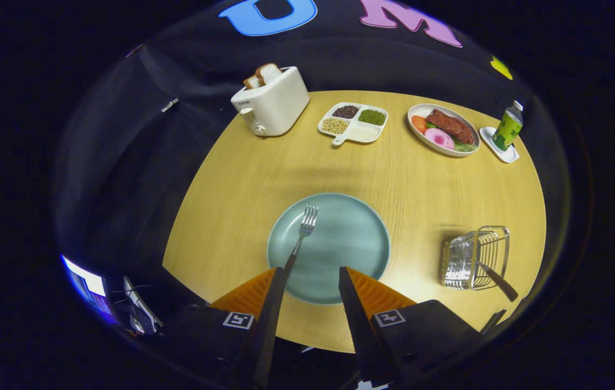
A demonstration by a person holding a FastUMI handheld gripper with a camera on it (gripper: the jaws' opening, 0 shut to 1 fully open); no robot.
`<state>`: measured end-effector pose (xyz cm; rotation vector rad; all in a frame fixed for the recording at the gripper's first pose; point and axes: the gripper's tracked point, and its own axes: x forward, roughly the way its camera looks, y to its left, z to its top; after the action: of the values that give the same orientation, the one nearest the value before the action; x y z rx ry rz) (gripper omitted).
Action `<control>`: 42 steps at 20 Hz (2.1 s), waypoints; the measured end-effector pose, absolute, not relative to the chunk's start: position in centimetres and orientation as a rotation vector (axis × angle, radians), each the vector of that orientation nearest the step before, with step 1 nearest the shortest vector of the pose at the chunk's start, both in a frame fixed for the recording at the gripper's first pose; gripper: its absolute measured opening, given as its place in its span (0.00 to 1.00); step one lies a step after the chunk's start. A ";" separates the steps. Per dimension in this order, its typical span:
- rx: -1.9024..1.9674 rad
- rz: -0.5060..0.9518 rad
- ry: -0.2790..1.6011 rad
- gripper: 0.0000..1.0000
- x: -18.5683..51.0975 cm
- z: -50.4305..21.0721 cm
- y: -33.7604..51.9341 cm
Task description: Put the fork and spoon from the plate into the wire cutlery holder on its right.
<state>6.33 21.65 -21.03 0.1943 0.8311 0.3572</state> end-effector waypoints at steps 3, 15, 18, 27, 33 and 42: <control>0.184 0.359 0.871 0.65 7.1 -23.2 24.5; 0.172 0.256 0.984 0.65 9.4 -30.6 27.0; 0.172 0.224 1.011 0.65 9.8 -31.7 26.7; 0.124 0.302 1.041 0.08 10.1 -33.1 27.0; 0.207 0.383 0.982 0.09 9.4 -30.0 25.3; 0.114 0.458 0.956 0.08 5.3 -22.4 12.3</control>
<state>5.34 12.29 -22.41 0.1140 0.9556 0.4580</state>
